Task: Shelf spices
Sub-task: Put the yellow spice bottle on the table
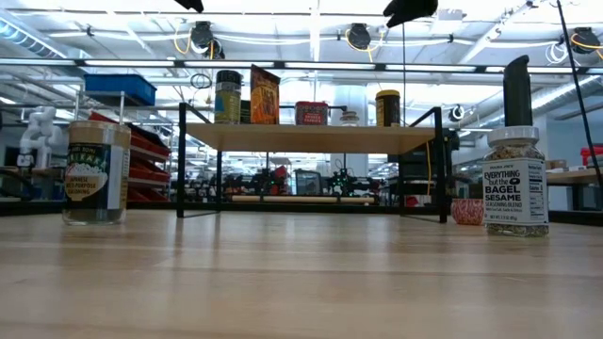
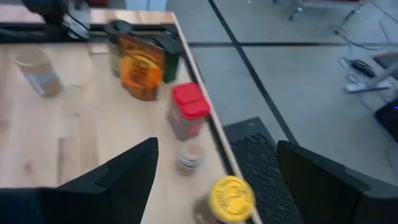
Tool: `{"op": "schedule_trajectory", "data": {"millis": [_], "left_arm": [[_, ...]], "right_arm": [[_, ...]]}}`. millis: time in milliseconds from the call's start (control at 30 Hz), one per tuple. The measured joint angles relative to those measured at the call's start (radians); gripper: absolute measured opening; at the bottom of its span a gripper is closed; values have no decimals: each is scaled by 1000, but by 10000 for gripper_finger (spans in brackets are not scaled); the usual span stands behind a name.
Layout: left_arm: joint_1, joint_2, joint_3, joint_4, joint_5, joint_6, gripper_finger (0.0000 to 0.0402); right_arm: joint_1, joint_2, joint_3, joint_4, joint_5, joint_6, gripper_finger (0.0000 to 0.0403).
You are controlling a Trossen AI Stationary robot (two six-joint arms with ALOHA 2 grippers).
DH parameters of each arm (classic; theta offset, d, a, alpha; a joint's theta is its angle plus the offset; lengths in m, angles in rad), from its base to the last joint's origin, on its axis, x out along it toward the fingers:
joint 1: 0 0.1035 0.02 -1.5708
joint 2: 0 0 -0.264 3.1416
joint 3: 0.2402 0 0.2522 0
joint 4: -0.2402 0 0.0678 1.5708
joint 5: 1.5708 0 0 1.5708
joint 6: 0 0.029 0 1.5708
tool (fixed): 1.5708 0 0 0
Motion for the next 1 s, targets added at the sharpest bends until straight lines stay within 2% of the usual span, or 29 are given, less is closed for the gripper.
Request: {"op": "schedule_trajectory", "data": {"millis": [167, 467, 700, 1000], "left_arm": [[0, 0, 0, -3, 0, 23, 191], [0, 0, 0, -13, 24, 31, 191], [0, 0, 0, -10, 27, 57, 191], [0, 0, 0, -10, 30, 58, 191]], "right_arm": [[-69, 65, 69, -84, -27, -47, 314], [-174, 103, 72, -151, -117, -80, 314], [-182, 177, 72, -231, -152, -99, 329], [-182, 283, 72, -230, -129, -151, 340]]}}
